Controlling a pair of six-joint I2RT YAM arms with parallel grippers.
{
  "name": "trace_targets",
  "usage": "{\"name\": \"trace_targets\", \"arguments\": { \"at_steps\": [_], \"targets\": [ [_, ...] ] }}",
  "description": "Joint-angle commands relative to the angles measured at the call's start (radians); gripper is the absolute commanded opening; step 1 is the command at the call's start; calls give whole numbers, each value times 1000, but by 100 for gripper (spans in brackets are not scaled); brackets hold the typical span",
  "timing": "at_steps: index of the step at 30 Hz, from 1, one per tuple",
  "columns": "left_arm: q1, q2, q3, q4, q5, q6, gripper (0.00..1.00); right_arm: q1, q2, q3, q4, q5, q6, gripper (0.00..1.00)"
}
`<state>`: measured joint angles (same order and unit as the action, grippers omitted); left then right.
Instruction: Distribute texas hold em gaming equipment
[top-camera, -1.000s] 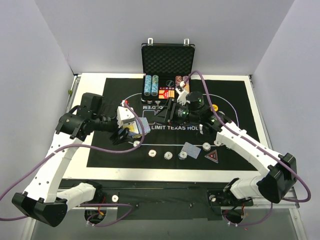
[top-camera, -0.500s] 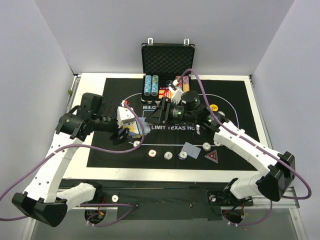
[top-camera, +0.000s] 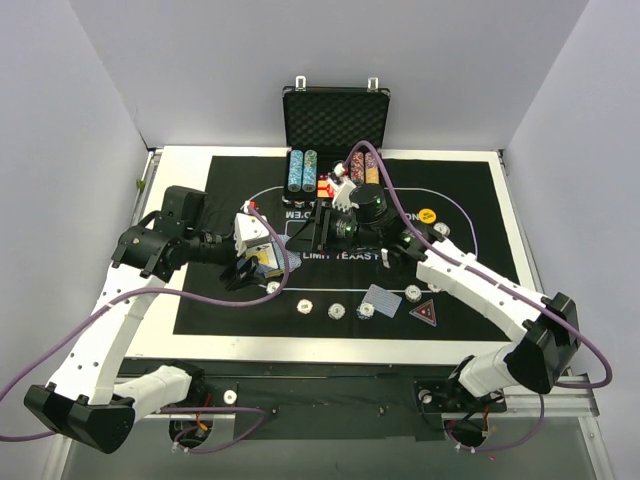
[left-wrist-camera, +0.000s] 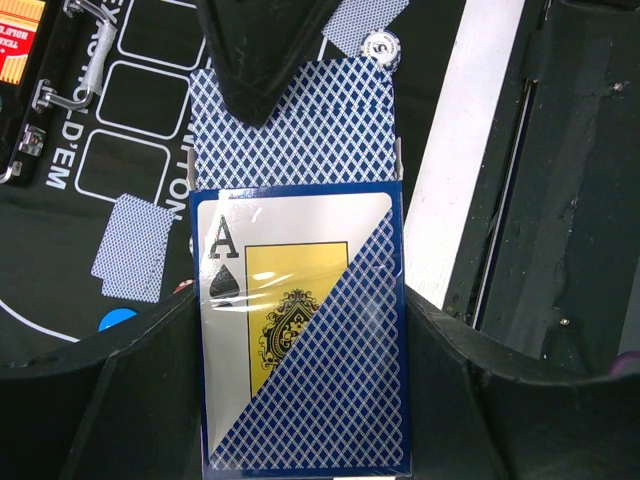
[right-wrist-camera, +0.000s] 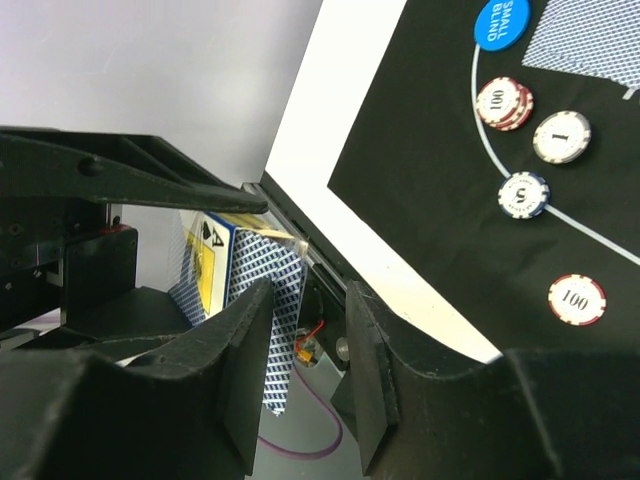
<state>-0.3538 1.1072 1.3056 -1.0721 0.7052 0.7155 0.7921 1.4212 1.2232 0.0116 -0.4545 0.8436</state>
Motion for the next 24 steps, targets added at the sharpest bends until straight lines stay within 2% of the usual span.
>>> {"name": "trace_targets", "arguments": {
  "at_steps": [1, 6, 12, 18, 24],
  "targets": [
    [-1, -12, 43, 38, 53, -4, 0, -27, -21, 15, -9, 51, -23, 31],
    [-1, -12, 44, 40, 51, -5, 0, -37, -24, 13, 7, 50, -18, 28],
    [-1, -15, 40, 41, 48, -4, 0, -34, -31, 1, 30, 34, -3, 21],
    [-1, -15, 35, 43, 45, -4, 0, -33, -56, -14, 28, 31, -8, 28],
    [-1, -20, 29, 44, 40, -4, 0, -5, -64, -14, -9, 34, -35, 27]
  ]
}}
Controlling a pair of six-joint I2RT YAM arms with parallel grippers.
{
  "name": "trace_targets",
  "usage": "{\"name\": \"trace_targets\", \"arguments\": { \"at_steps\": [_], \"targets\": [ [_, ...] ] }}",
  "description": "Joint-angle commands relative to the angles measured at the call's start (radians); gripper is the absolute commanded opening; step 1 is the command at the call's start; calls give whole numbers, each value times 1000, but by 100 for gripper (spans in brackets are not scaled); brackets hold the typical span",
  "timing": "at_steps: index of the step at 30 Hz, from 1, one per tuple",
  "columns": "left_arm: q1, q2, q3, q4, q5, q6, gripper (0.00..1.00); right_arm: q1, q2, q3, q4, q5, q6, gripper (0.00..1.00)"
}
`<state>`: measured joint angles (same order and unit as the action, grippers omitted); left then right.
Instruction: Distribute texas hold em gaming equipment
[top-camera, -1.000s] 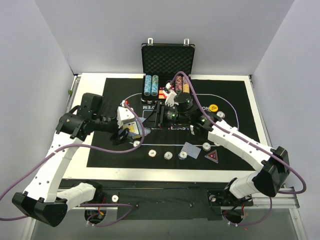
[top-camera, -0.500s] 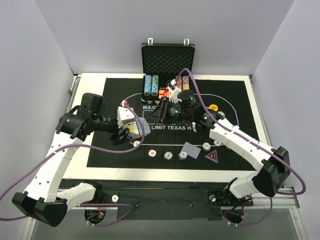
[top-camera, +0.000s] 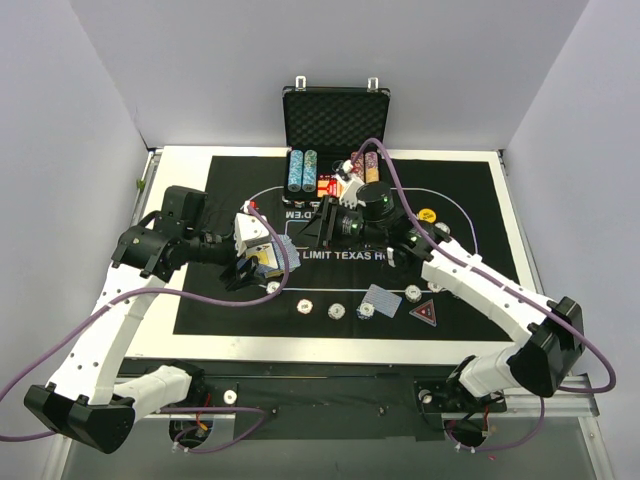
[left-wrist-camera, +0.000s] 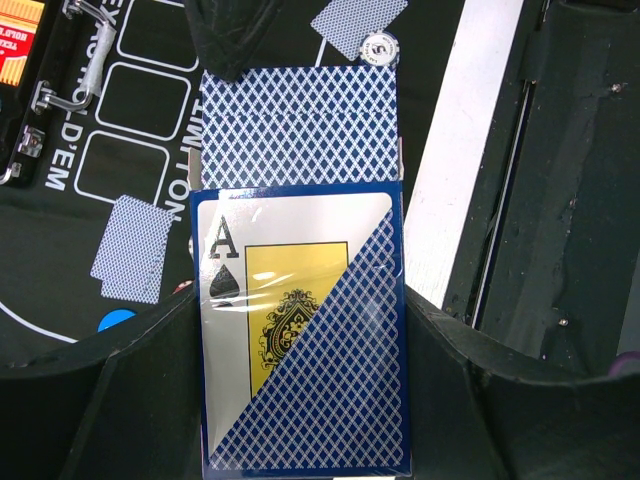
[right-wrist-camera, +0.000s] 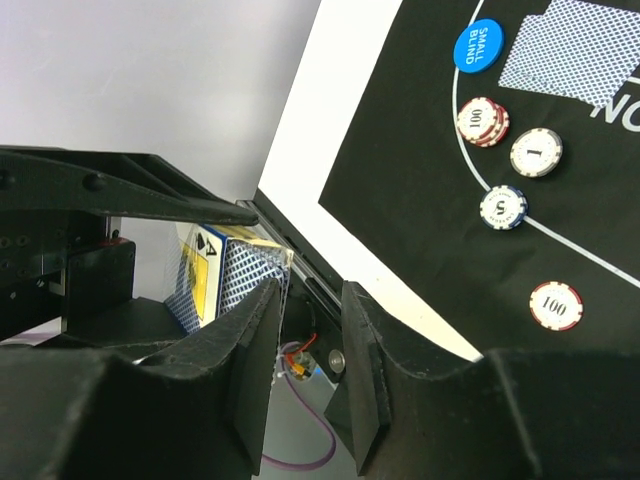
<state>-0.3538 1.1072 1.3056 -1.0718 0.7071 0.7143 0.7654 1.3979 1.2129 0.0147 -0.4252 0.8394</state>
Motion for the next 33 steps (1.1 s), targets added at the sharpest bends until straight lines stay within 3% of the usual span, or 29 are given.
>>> {"name": "trace_targets", "arguments": {
  "at_steps": [1, 7, 22, 29, 33],
  "targets": [
    [-1, -21, 29, 44, 40, -3, 0, 22, -43, -6, -12, 5, -34, 27],
    [-1, -26, 21, 46, 35, -1, 0, 35, -69, -16, -55, 9, -52, 24],
    [-1, -26, 18, 39, 32, 7, 0, 38, -69, -24, -94, 40, -66, 0],
    [-1, -20, 32, 10, 45, 19, 0, 18, -105, -27, -143, 68, -85, 0],
    [-1, -35, 20, -10, 54, 40, 0, 3, -148, -42, -151, 83, -88, 12]
  ]
}}
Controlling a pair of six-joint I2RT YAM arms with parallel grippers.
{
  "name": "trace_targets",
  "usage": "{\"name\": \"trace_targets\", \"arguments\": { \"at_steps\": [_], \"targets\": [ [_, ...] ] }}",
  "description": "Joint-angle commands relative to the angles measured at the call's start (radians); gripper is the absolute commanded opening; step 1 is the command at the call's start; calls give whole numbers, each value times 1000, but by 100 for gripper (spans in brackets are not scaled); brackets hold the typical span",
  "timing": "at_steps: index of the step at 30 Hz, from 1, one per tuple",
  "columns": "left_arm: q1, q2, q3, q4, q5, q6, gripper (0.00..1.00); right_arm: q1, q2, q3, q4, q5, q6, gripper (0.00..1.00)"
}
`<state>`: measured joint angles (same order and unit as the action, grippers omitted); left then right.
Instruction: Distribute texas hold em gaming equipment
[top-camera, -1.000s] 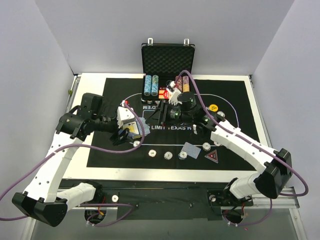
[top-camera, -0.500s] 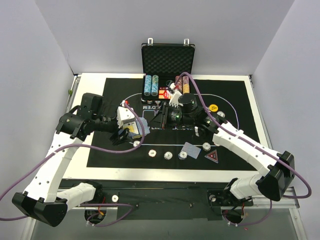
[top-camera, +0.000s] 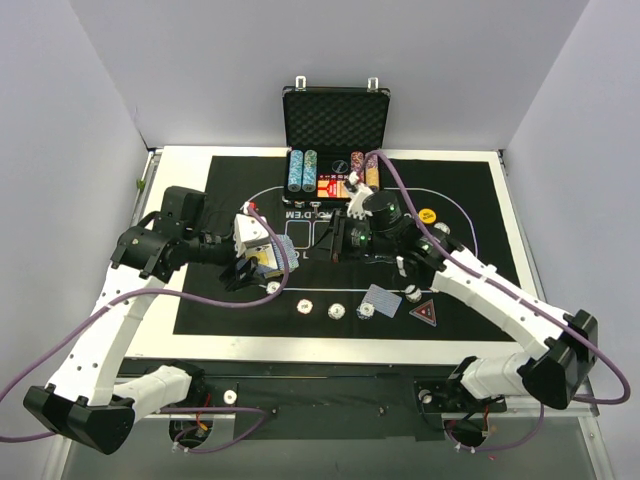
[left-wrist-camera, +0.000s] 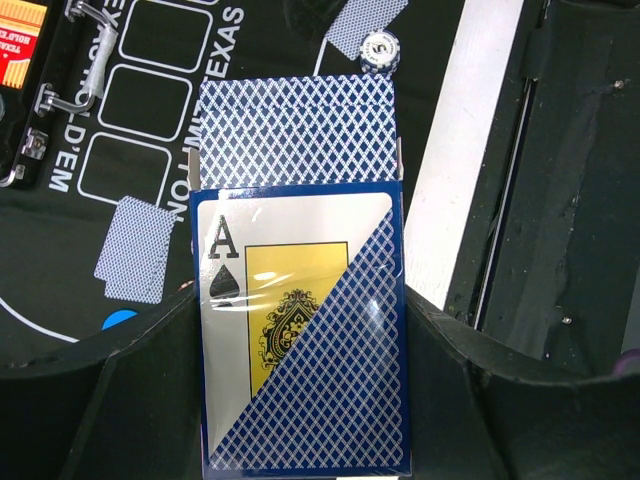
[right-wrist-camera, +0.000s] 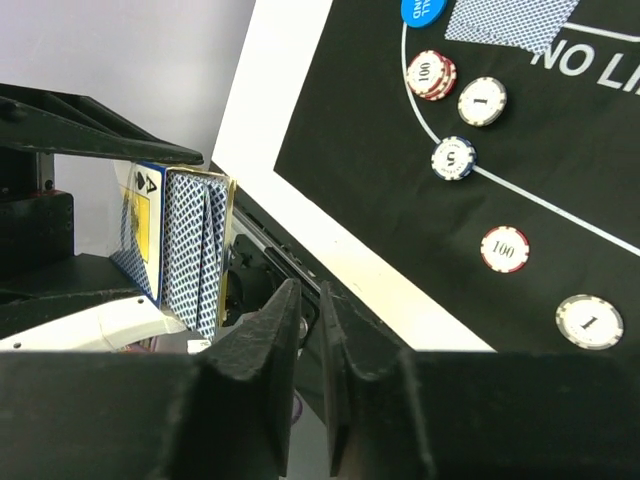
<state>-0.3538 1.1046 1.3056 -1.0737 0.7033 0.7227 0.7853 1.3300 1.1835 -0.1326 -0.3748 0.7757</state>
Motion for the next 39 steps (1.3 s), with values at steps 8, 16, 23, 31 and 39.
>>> {"name": "trace_targets", "arguments": {
  "at_steps": [8, 16, 23, 31, 39],
  "targets": [
    [-7, -15, 11, -75, 62, 121, 0, -8, -75, -36, 90, -41, 10, 43],
    [-10, -17, 12, -46, 100, 127, 0, 11, -39, -61, 258, -148, 63, 47],
    [-11, -43, -26, 29, 151, 123, 0, 26, 12, -114, 462, -239, 160, 53],
    [-11, -48, -12, 179, 130, -25, 0, 42, 44, -90, 429, -230, 140, 54],
    [-25, -60, -48, 285, 88, -98, 0, 55, 116, -33, 493, -256, 207, 33]
  ]
}}
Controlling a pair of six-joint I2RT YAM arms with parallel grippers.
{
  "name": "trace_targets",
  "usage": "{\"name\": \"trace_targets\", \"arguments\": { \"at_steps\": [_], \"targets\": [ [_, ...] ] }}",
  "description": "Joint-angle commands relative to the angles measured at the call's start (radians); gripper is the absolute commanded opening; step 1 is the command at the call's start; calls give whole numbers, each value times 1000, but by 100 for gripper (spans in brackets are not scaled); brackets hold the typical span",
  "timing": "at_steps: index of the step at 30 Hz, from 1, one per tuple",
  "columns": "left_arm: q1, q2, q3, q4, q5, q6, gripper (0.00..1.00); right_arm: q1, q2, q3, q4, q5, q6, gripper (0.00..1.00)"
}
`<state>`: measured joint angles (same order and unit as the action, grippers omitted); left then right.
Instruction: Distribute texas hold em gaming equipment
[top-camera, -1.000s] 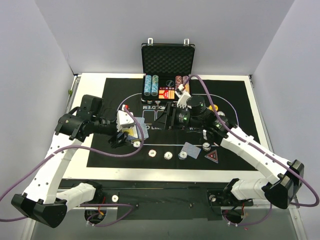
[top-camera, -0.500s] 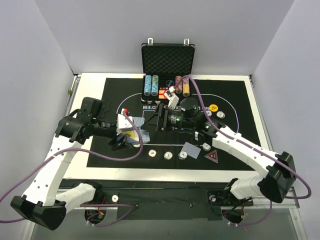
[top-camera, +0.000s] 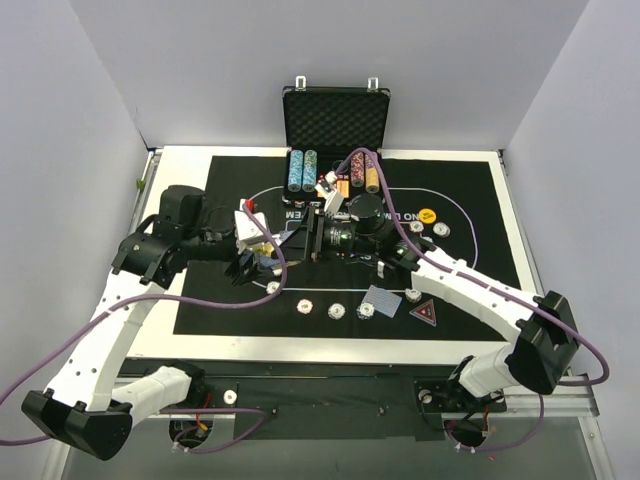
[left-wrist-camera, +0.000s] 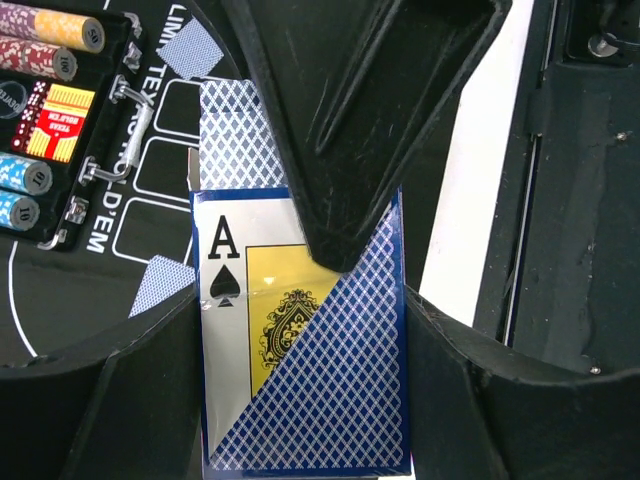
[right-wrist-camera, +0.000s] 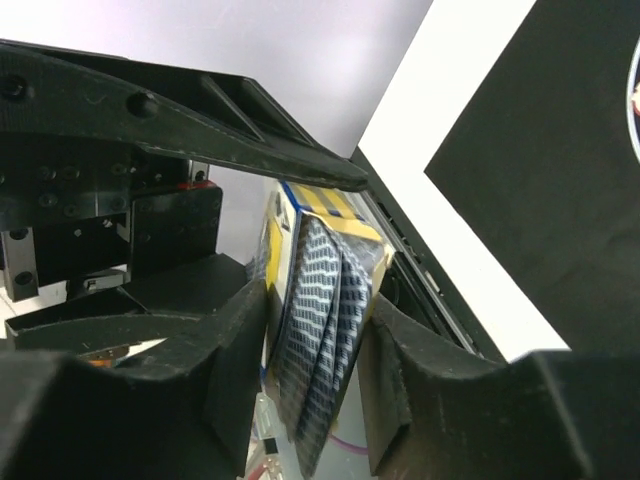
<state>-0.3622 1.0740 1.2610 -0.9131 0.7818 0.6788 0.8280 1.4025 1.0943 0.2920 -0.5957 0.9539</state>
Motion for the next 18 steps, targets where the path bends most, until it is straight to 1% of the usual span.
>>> {"name": "trace_targets", "arguments": {
  "at_steps": [1, 2, 4, 5, 6, 8, 9, 10, 11, 14, 18],
  "targets": [
    [-20, -29, -3, 122, 2, -55, 0, 14, 49, 64, 61, -35, 32, 28],
    [-21, -29, -5, 114, -6, -51, 0, 14, 53, 67, 44, -35, 31, 17],
    [-21, -31, -11, 105, -21, -44, 1, 14, 49, 64, 41, -27, 31, 8],
    [-23, -32, -12, 103, -27, -44, 9, 14, 49, 61, 41, -26, 29, 6],
    [-23, -34, -18, 102, -44, -47, 14, 13, 44, 61, 38, -23, 28, 4],
    [-24, -42, -28, 118, -55, -62, 32, 13, 38, 61, 38, -21, 23, 1],
    [-24, -49, -35, 131, -58, -83, 56, 13, 38, 62, 36, -21, 20, 0],
    [-24, -54, -46, 158, -59, -96, 77, 13, 36, 64, 35, -23, 19, 0],
    [-24, -66, -54, 177, -61, -122, 80, 13, 36, 68, 36, -27, 16, 0],
    [-30, -82, -92, 233, -44, -156, 82, 14, 38, 78, 24, -29, 6, 0],
    [-43, -71, -110, 195, -27, -121, 84, 14, 38, 88, 21, -29, 3, 0]
  ]
}}
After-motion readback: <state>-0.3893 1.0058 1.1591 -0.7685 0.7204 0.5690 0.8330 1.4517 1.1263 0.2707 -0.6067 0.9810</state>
